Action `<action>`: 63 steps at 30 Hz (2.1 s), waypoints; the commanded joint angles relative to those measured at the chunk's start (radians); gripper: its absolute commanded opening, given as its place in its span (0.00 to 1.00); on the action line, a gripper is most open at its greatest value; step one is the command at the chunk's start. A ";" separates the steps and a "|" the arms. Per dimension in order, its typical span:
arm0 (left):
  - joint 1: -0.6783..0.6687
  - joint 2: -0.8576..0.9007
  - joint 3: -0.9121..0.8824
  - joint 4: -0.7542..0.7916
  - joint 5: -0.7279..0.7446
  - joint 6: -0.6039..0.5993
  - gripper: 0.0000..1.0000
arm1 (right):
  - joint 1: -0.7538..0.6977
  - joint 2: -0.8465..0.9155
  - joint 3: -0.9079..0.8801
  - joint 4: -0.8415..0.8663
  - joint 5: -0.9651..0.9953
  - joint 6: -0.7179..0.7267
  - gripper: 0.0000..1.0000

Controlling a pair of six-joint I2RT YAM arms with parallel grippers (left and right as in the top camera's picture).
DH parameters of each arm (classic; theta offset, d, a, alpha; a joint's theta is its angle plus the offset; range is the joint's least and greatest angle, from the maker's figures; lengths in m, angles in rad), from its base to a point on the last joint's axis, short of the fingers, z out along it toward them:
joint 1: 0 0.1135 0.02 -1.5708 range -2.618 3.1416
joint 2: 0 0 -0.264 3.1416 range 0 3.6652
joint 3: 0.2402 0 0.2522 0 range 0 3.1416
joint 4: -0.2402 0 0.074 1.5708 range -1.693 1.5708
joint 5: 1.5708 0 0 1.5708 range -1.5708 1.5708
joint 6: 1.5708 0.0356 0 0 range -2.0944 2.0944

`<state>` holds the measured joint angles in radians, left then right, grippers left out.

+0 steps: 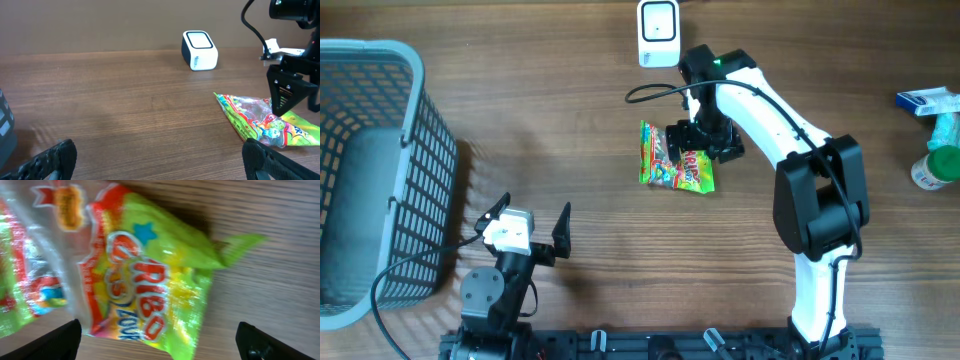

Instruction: Scan the item barcode

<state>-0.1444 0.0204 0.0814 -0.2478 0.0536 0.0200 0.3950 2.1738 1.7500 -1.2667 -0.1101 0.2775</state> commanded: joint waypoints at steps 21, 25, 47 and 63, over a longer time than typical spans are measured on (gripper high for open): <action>-0.005 -0.004 -0.005 0.000 -0.002 -0.009 1.00 | 0.207 0.049 -0.133 0.272 0.259 0.467 0.45; -0.005 -0.004 -0.005 0.000 -0.002 -0.009 1.00 | 0.208 0.080 -0.203 0.290 0.206 0.465 0.68; -0.005 -0.004 -0.005 0.000 -0.002 -0.009 1.00 | 0.033 0.055 -0.206 0.343 -1.367 -0.938 0.05; -0.005 -0.004 -0.005 0.000 -0.002 -0.010 1.00 | 0.037 0.055 -0.220 1.147 -1.514 -0.536 0.04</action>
<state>-0.1440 0.0204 0.0814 -0.2478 0.0536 0.0200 0.4294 2.2257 1.5150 -0.1272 -1.5562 -0.3191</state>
